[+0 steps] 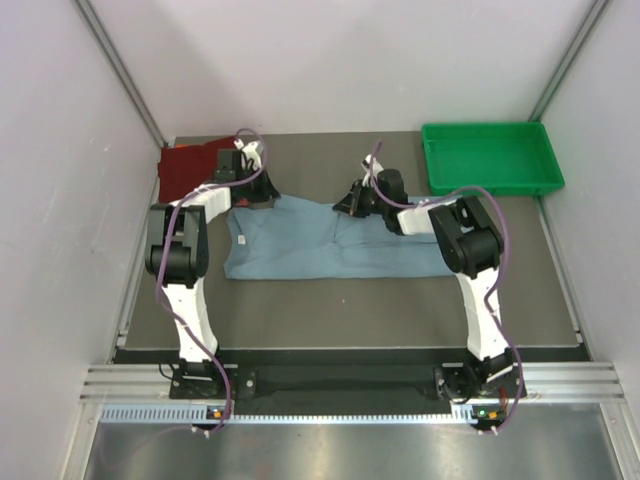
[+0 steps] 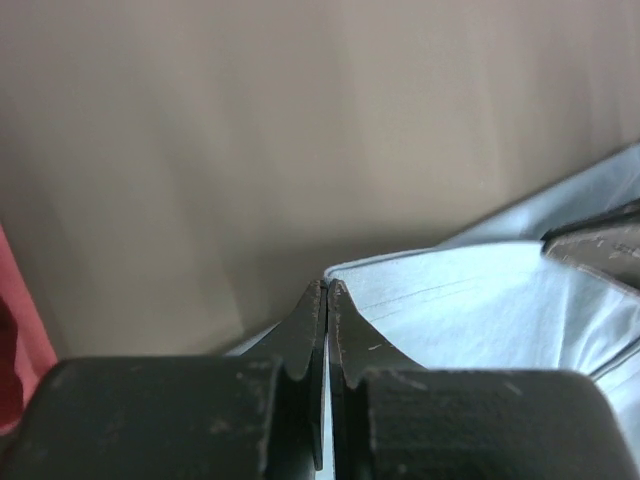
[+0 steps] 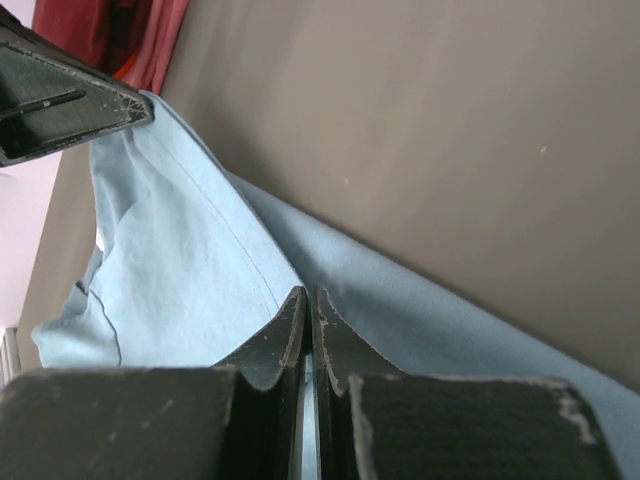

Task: Fold and stack the t-shirts
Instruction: Fold the tshirt

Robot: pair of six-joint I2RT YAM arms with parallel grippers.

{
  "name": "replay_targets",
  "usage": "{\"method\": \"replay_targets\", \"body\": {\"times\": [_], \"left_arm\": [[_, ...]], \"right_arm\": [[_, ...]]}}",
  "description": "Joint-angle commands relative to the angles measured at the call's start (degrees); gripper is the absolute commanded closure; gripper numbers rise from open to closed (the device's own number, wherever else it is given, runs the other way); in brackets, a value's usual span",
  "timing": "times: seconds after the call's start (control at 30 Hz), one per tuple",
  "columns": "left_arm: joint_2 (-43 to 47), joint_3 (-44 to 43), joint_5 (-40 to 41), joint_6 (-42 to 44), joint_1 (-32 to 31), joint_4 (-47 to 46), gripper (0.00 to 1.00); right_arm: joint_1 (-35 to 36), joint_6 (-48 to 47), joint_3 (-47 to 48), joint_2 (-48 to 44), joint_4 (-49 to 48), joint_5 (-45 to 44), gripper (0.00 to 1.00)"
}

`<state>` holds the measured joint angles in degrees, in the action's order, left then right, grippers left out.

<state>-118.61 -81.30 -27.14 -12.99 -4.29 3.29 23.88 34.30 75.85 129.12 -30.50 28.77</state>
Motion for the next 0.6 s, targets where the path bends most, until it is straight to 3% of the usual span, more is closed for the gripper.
{"method": "replay_targets", "body": {"times": [0.0, 0.13, 0.57], "left_arm": [[6.45, 3.24, -0.29, 4.98, -0.10, -3.28, 1.00], [9.88, 7.38, -0.90, 7.01, -0.19, -6.54, 1.00], [13.22, 13.79, 4.89, 9.30, -0.19, -1.70, 0.98]], "right_arm": [[-0.24, -3.19, -1.23, -4.58, -3.25, 0.05, 1.00], [0.47, -3.63, -2.90, -5.98, -4.30, 0.75, 1.00], [4.15, -7.41, -9.14, -11.61, -2.72, 0.93, 1.00]]}}
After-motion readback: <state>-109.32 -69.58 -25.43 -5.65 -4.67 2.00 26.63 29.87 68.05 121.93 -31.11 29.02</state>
